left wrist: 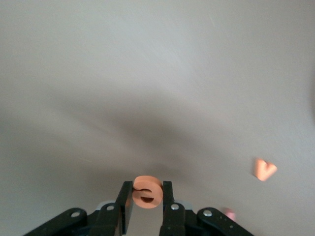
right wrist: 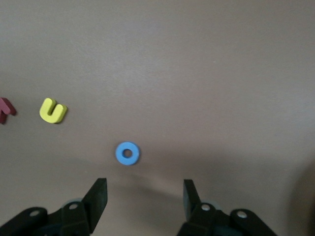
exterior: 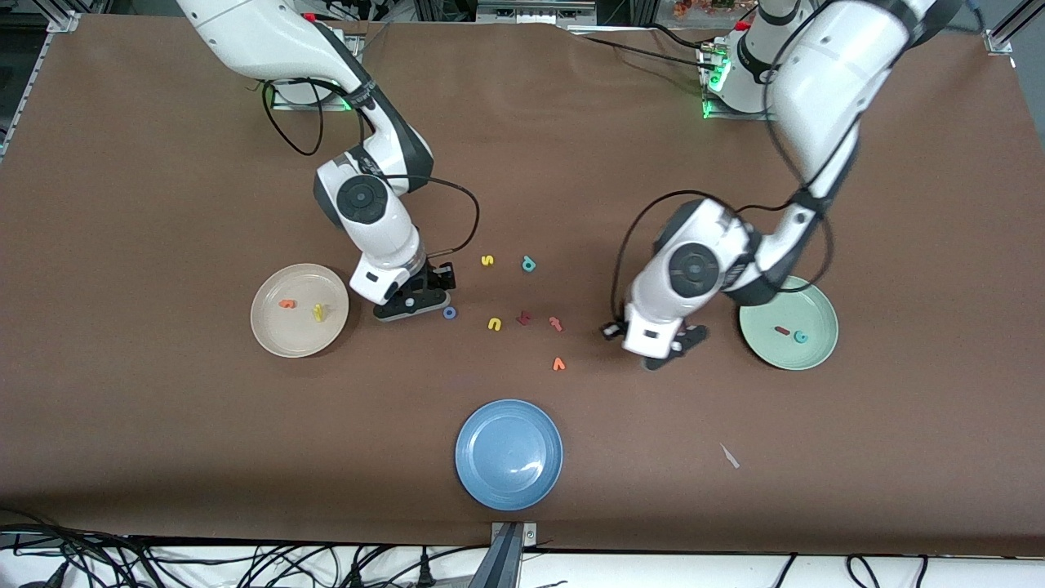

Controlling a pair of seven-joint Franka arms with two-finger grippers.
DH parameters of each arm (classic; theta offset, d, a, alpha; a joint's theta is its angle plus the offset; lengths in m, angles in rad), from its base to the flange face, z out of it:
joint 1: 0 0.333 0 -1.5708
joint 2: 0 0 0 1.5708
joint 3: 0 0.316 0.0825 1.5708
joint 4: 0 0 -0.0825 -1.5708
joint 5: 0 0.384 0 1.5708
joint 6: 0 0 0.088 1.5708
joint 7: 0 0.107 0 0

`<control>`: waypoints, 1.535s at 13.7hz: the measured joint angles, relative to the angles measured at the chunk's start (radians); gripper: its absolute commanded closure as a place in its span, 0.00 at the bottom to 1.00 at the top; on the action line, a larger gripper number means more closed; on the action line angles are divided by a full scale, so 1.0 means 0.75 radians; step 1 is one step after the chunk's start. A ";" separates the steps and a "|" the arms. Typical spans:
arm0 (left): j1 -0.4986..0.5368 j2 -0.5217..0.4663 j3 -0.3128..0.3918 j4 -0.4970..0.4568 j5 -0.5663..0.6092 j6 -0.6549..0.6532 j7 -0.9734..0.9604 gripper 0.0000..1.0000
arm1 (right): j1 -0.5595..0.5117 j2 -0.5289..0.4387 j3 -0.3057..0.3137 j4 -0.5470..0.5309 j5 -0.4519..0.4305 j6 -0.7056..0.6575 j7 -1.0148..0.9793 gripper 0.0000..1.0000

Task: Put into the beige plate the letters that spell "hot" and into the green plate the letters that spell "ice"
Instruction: 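Place the e with the left gripper while the right gripper grasps the o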

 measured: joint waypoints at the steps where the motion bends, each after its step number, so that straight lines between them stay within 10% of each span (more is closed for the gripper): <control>1: 0.068 -0.059 -0.001 0.000 -0.016 -0.112 0.122 1.00 | 0.004 0.018 0.000 0.013 0.000 0.000 0.025 0.29; 9: 0.583 -0.103 0.004 -0.132 -0.045 -0.296 0.940 0.91 | 0.060 0.109 0.000 0.052 -0.023 0.048 0.130 0.31; 11: 0.580 -0.073 -0.002 -0.141 -0.045 -0.291 0.950 0.58 | 0.060 0.137 -0.002 0.052 -0.035 0.090 0.130 0.33; 12: 0.573 -0.061 -0.008 -0.144 -0.045 -0.289 0.950 0.21 | 0.061 0.150 -0.004 0.052 -0.038 0.107 0.130 0.34; 13: 0.570 -0.055 -0.013 -0.145 -0.045 -0.285 0.950 0.05 | 0.061 0.158 -0.009 0.052 -0.040 0.116 0.130 0.36; 21: 0.547 -0.124 -0.050 0.195 -0.045 -0.343 0.950 0.00 | 0.064 0.158 -0.030 0.061 -0.050 0.119 0.129 0.85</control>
